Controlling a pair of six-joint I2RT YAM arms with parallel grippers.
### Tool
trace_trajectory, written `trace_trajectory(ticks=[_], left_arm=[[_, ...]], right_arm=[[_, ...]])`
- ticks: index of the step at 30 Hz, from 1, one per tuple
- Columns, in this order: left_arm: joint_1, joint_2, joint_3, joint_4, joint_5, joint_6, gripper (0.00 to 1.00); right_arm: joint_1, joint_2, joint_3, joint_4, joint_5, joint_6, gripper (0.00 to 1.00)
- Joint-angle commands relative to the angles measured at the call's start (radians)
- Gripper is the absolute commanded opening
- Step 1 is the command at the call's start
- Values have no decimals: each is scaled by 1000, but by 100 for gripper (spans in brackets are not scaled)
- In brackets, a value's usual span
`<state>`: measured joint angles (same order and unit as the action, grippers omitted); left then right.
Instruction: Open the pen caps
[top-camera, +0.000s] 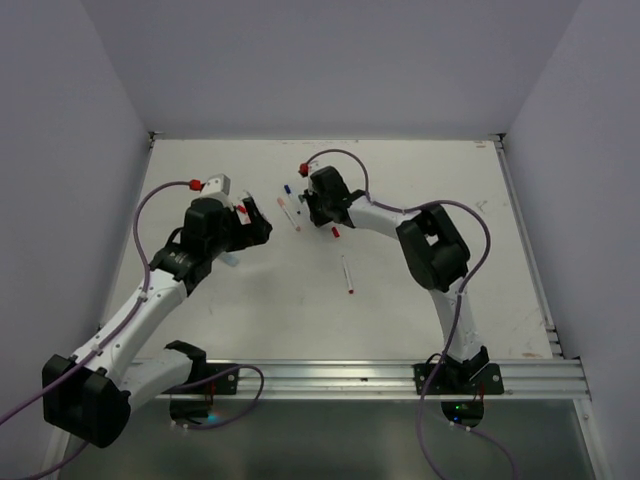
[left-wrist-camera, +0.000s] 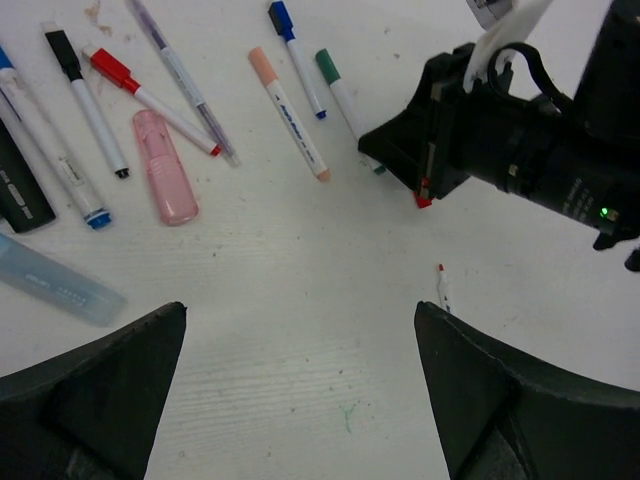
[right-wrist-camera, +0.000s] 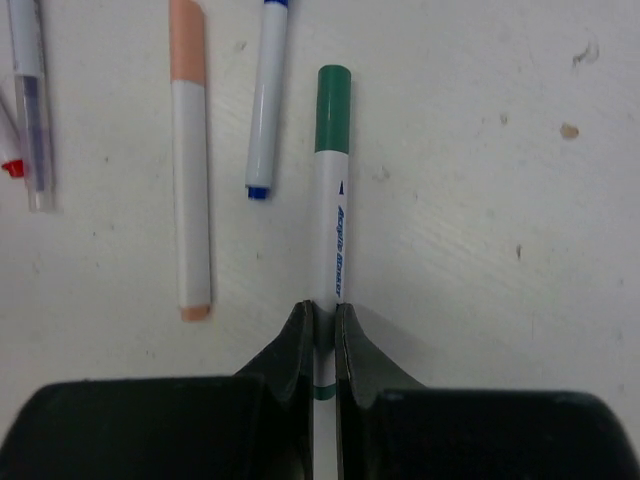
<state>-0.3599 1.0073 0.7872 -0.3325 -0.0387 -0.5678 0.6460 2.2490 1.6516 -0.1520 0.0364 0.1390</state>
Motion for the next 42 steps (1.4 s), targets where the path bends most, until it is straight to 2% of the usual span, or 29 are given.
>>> trace_trajectory(ticks=[1, 9, 13, 17, 21, 33, 39, 40, 42], left_arm=[[7, 42, 38, 102, 58, -64, 99], [-8, 230, 135, 245, 181, -182, 88], [-83, 296, 193, 303, 137, -201, 82], [-165, 382, 260, 314, 86, -214, 74], [-206, 441, 283, 375, 79, -241, 67], [-277, 567, 354, 348, 43, -261, 54], [-292, 591, 371, 348, 14, -259, 35], [-294, 593, 369, 348, 11, -259, 26], [-294, 593, 368, 348, 3, -259, 18]], right_arm=[[4, -207, -140, 103, -32, 42, 0], [32, -551, -516, 233, -62, 152, 0], [43, -741, -677, 302, -69, 214, 0], [58, -863, -814, 345, -52, 246, 0], [57, -928, -874, 367, -41, 248, 0], [58, -993, -947, 414, -24, 251, 0], [60, -1000, -958, 425, -21, 249, 0], [58, -1003, -963, 428, -23, 249, 0], [58, -1005, -967, 434, -26, 248, 0]])
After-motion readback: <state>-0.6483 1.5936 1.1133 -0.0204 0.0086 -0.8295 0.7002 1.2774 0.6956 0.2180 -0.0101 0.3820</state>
